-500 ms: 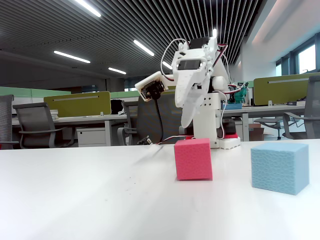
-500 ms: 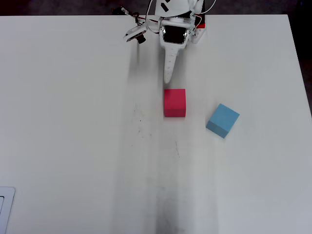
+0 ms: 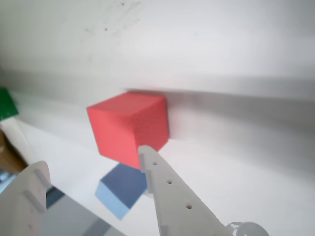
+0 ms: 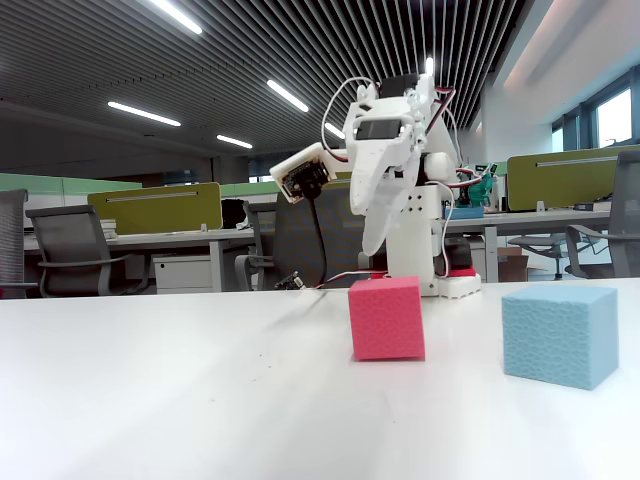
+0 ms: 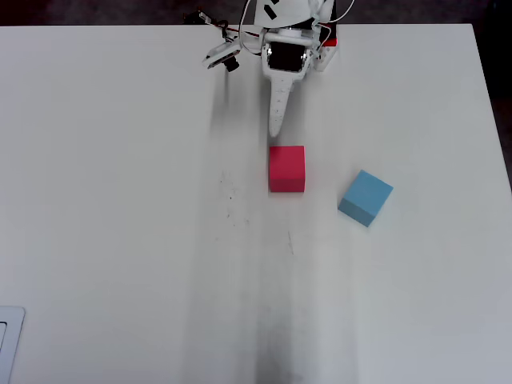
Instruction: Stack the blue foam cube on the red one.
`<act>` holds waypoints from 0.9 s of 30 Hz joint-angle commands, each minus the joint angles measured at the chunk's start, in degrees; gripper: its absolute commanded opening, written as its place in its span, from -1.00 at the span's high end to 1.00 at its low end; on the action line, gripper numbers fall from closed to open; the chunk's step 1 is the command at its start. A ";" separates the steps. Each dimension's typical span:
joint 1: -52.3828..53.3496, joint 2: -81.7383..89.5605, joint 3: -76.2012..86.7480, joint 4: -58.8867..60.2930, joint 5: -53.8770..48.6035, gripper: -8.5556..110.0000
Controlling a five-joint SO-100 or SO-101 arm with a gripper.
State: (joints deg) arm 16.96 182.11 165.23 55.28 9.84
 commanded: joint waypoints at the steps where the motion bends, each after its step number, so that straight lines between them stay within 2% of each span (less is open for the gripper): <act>1: -0.44 0.35 -0.26 -1.05 0.00 0.45; 24: -2.81 0.35 -0.18 -1.32 -0.70 0.42; 27: -2.72 0.35 1.85 -8.26 -0.18 0.42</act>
State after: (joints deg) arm 14.50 182.11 166.46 52.21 9.76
